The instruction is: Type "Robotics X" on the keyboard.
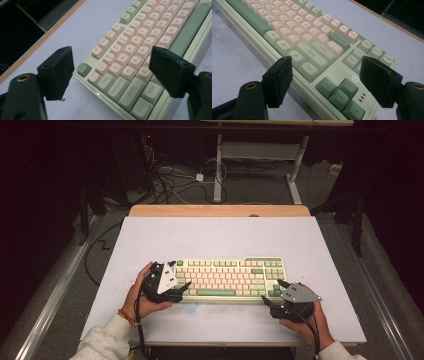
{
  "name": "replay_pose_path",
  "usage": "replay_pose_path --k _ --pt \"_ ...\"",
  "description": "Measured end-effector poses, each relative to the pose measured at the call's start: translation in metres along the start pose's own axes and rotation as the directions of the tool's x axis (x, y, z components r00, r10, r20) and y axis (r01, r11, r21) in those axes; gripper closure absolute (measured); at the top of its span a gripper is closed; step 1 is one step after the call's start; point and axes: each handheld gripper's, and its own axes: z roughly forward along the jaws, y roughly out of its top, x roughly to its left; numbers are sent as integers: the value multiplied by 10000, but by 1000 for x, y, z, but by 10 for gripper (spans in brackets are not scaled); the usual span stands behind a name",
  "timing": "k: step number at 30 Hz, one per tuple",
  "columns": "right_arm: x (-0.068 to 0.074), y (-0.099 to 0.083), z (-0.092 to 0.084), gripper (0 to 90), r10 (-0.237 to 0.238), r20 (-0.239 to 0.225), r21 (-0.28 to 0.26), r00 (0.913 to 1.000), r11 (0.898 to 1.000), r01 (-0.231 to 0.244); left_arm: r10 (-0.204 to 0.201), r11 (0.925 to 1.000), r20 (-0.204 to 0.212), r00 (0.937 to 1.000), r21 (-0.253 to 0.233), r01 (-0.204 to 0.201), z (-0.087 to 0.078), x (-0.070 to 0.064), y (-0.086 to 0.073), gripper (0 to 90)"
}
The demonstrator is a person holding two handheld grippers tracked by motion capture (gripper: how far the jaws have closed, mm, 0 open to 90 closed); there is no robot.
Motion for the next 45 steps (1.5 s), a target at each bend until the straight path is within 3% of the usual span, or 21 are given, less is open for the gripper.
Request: replay_pose_path --k 10,16,19,27,29,35,40,45 --pt "4 4 7 269 -108 -192 -39 9998 9999 108 -87 9988 168 9998 484 79 -5 3 -22 184" --pt "7 11 14 274 -96 -317 -145 9994 9999 92 -408 9968 237 9989 691 391 -10 8 -35 180" --pt "7 17 18 293 -92 -325 -258 9994 9996 84 -906 9938 397 9951 676 878 -13 10 -40 180" --pt "6 36 31 329 203 -562 -472 9982 9986 -230 -929 9914 412 9948 958 887 -16 8 -48 180" --pt "7 41 35 341 88 -620 -429 9980 9990 -115 -934 9912 411 9948 981 890 -16 8 -49 180" --pt "7 54 49 464 -107 -1069 -342 9942 9994 71 -917 9908 382 9951 1033 874 -18 7 -50 180" --pt "4 66 59 642 -158 -1216 -143 9925 9998 142 -866 9902 428 9953 1136 813 -16 6 -51 180" --pt "1 74 69 834 -320 -1750 262 9840 9990 372 -822 9901 424 9957 1175 767 -18 4 -51 181"
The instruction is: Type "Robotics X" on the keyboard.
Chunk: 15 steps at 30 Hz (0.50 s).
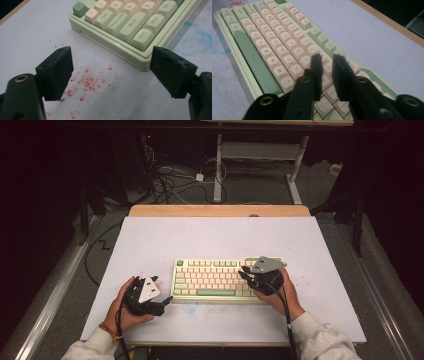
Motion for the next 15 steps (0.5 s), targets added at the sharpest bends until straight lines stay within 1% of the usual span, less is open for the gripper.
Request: replay_pose_path --k 2,4,7,8,9,11,12,15 --pt "0 3 4 882 -52 -173 147 9998 9999 55 -50 10000 -13 10000 16 50 0 0 0 181" --pt "0 6 8 899 -124 -221 270 9997 9996 130 -98 9999 1 10000 27 98 0 -1 0 181" --pt "0 9 14 900 -151 -408 423 9991 9990 168 -64 10000 55 10000 25 64 2 -1 1 181" --pt "0 10 15 900 -73 -462 503 9989 9987 97 -60 10000 63 10000 46 60 3 -1 1 183" --pt "0 11 17 900 -137 -471 525 9988 9985 162 -74 10000 87 9999 46 74 4 -1 2 183" --pt "1 12 20 899 -88 -505 619 9987 9980 119 -59 10000 128 9999 64 59 5 -2 2 183" --pt "1 12 21 899 -173 -548 596 9983 9980 206 -62 10000 145 9999 62 61 5 -2 2 183" --pt "1 13 25 899 -97 -590 688 9982 9975 138 -147 9999 193 9997 66 146 7 0 2 183"
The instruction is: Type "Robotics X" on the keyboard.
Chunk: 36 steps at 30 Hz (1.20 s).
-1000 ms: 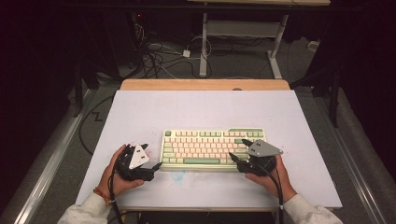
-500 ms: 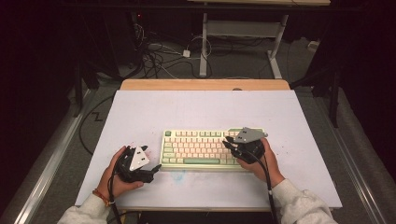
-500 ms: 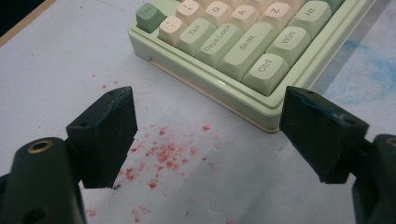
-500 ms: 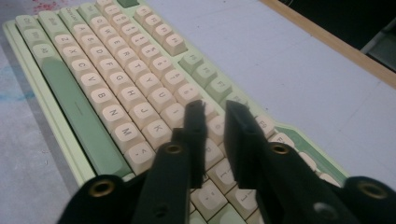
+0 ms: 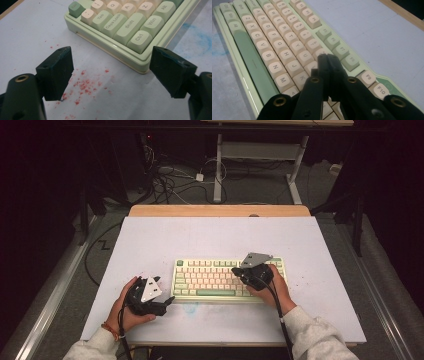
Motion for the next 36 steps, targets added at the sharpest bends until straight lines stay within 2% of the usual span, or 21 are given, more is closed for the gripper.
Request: replay_pose_path --k 7,13,19,21,23,25,36 --pt "5 5 14 899 -92 -197 197 9998 9998 96 31 10000 126 9999 -89 -30 0 1 -1 184" --pt "8 7 21 899 -209 -244 299 9995 9993 217 98 9999 34 9999 -73 -98 -2 0 -2 184" --pt "11 10 20 898 -375 -101 171 9992 9991 377 71 9999 74 9999 -152 -70 -7 -1 -5 183" --pt "11 10 22 900 -375 -64 406 9993 9985 377 46 9999 65 10000 -159 -45 -8 -1 -5 183" --pt "11 8 27 899 -422 -263 766 9988 9961 441 50 9999 70 10000 -151 -49 -8 -1 -6 183" --pt "11 9 26 899 -500 -221 832 9985 9952 517 45 9999 98 9999 -155 -43 -8 -1 -6 183" --pt "11 9 19 899 -352 -241 409 9991 9985 362 41 9999 162 9999 -163 -39 -9 -1 -6 184"
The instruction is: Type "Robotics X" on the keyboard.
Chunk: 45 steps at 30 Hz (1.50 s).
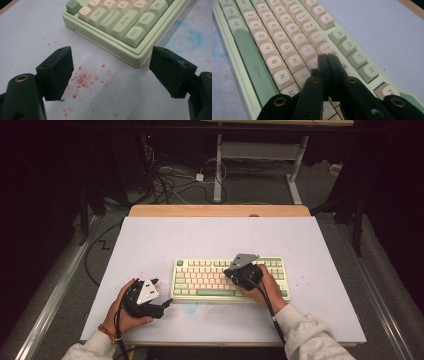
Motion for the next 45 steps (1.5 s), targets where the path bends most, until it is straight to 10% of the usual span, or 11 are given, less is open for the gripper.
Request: replay_pose_path --k 16,25,34,45 --pt "-8 1 -19 807 513 206 -841 9985 9952 -494 -48 10000 135 9999 60 47 3 2 0 184" --pt "-14 0 -40 536 599 427 -1894 9973 9806 -508 -6 9999 307 9995 131 2 4 0 0 183" --pt "-13 -4 -56 282 1064 1467 -2523 9834 9653 -668 -15 10000 508 9987 66 12 2 -1 -1 198" --pt "-18 -31 -85 250 1334 2536 -2747 9581 9596 -610 -167 9994 217 9996 -305 174 -6 1 0 268"
